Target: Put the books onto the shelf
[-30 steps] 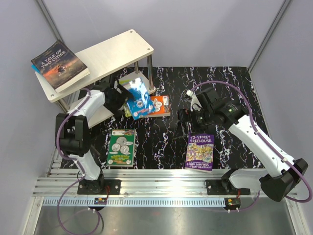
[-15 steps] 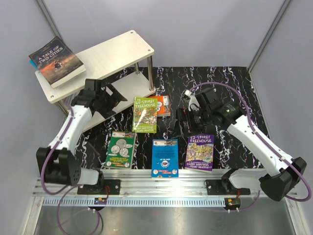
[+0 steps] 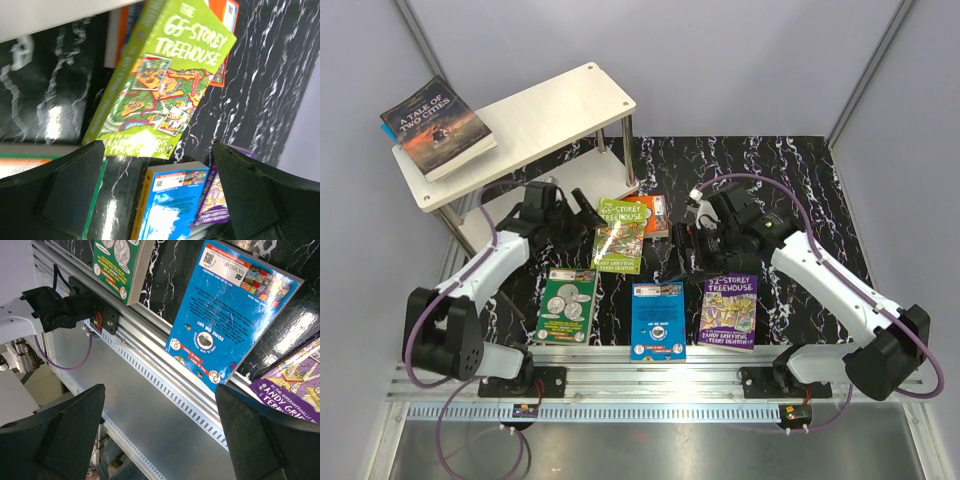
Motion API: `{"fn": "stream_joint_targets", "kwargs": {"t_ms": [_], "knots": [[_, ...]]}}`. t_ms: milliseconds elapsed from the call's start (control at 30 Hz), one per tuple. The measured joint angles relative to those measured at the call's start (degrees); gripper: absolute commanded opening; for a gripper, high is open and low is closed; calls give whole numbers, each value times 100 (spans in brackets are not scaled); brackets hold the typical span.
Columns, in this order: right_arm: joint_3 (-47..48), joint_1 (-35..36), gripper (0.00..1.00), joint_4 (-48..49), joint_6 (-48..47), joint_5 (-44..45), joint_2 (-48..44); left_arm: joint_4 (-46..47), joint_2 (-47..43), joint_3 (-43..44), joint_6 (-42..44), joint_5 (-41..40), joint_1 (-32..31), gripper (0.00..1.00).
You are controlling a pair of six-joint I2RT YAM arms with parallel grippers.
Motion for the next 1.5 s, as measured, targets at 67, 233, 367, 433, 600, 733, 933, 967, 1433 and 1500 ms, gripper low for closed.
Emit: {"fn": "stream_joint_targets", "kwargs": {"t_ms": [67,233,367,433,600,733,933,967,1433,1500], "knots": [[-146,-44,98,81,0,-42,15,262,249,0,173,-2,-188,99],[-260,-426,96,223,0,-201,380,608,848,0,551,-33,-343,99],[-258,-557,96,271,-4,-251,772,647,1316,98,907,-164,-339,99],[-256,-557,97,269,-13,-297,837,645,1550,221,1080,-195,-334,99],[-256,-562,96,267,-83,-326,883,798,2070,533,1427,-138,-334,99],[-254,-566,96,240,-142,-323,1025,931,2225,509,1541,-46,-387,98],[-251,-595,96,223,-175,-321,1193,1460,2236,181,1379,160,-509,59],[-251,-601,96,223,-177,-323,1200,1526,2236,144,1342,227,-520,46],[-254,-706,96,214,-236,-313,1156,2758,2111,-326,372,1099,-511,0],[-256,-706,96,201,-249,-297,1102,3335,1899,-859,-72,1228,-380,0]]}}
